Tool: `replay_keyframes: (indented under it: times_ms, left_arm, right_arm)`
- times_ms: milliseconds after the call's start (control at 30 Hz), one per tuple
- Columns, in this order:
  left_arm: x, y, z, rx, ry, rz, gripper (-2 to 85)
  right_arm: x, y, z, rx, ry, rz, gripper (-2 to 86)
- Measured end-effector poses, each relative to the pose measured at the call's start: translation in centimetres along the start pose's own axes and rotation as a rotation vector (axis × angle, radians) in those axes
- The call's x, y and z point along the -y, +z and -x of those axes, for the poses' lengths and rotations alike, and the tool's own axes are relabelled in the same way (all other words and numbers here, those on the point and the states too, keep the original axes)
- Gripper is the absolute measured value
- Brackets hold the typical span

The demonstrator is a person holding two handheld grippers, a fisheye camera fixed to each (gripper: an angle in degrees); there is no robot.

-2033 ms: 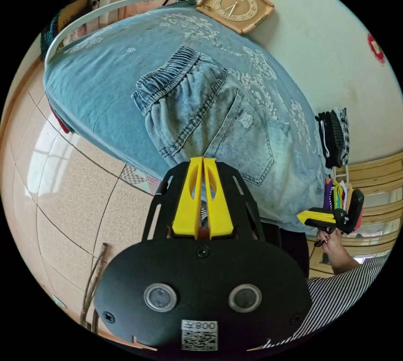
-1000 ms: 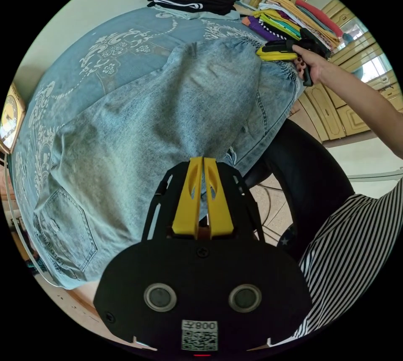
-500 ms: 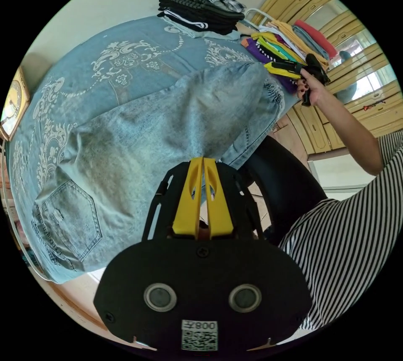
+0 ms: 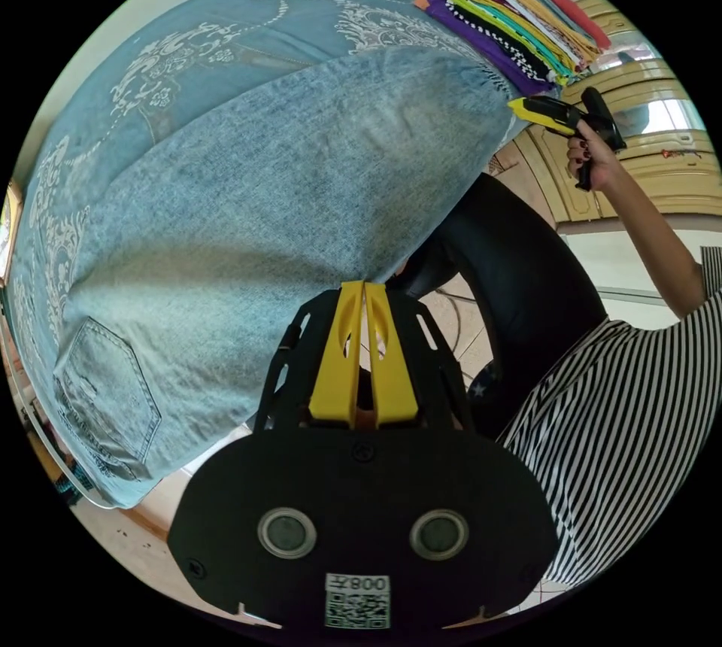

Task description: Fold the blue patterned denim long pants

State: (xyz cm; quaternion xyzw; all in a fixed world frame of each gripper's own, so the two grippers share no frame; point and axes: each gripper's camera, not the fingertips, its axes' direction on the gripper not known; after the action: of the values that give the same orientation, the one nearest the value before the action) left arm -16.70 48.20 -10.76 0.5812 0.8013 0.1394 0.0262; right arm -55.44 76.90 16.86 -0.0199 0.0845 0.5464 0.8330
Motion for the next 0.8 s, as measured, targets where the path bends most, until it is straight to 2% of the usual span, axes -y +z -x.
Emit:
replay_keyframes:
  times_ms: [167,367,533,800]
  left_arm:
    - [-0.1,-1.0,-0.2,0.013,0.011,0.007,0.1]
    - [-0.2,0.9,0.4,0.018,-0.045,0.045,0.1]
    - [-0.6,1.9,0.0,0.057,-0.041,0.068,0.1]
    - [-7.6,-0.4,1.9,0.001,-0.201,-0.112,0.3]
  right_arm:
    - [-0.1,0.1,2.4,-0.046,-0.086,0.017,0.1]
    - [-0.6,3.1,2.1,-0.065,-0.052,0.038,0.2]
    - [-0.2,5.3,2.9,-0.002,-0.019,0.053,0.3]
    - [-1.8,6.2,8.1,-0.062,-0.012,-0.009,0.0]
